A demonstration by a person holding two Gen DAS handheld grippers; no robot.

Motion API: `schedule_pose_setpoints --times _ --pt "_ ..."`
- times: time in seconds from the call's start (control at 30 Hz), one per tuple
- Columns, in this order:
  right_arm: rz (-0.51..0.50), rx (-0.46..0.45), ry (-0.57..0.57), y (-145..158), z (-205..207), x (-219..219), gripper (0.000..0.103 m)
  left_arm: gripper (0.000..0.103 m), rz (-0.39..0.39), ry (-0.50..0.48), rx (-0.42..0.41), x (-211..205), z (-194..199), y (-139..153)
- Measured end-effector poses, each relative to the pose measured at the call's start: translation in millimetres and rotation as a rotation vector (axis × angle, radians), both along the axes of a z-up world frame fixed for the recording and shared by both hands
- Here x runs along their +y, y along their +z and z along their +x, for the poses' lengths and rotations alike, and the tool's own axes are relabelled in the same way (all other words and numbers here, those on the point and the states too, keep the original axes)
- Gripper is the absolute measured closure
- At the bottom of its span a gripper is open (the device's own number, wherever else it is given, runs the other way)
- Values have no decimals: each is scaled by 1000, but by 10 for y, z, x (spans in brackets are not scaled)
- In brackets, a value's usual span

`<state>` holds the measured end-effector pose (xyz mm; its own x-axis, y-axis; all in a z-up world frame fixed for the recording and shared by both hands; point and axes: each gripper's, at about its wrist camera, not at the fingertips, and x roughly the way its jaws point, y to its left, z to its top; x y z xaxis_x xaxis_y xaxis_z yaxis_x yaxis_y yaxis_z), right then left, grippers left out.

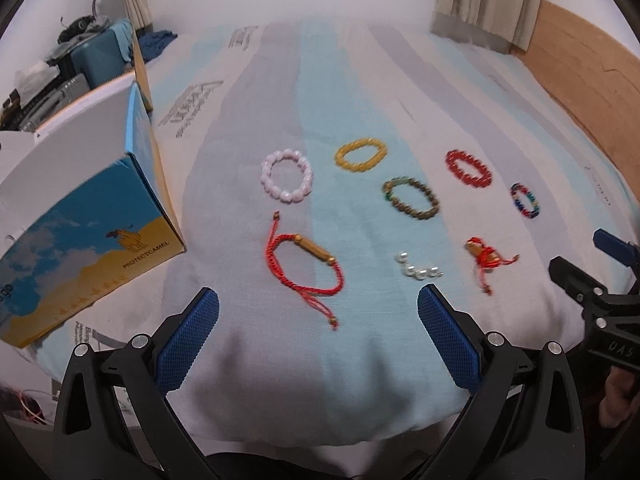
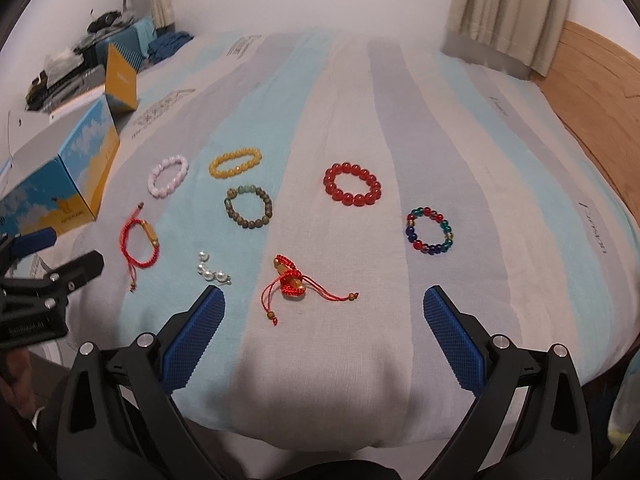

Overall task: Organize jewelry
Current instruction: 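Grasp the red cord bracelet with the left tool while the right tool grasps the red knotted charm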

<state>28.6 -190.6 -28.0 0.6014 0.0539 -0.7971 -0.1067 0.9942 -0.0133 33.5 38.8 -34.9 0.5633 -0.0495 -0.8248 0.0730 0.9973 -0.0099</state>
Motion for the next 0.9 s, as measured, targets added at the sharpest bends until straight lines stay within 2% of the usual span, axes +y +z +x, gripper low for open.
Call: schedule_pose_setpoints --times 0.27,0.47,0.6,0.8,0.9 --pt "-13 79 38 -373 332 25 13 6 7 13 69 91 351 -384" --pt "-11 135 53 -654 531 69 18 16 3 23 123 145 582 -669" --pt "-15 166 61 -807 620 96 26 19 15 15 118 144 650 -765" --pt "-2 166 73 -895 638 125 36 39 47 18 91 152 656 -793" --pt "-2 157 79 -892 622 136 46 49 49 19 84 180 646 -782"
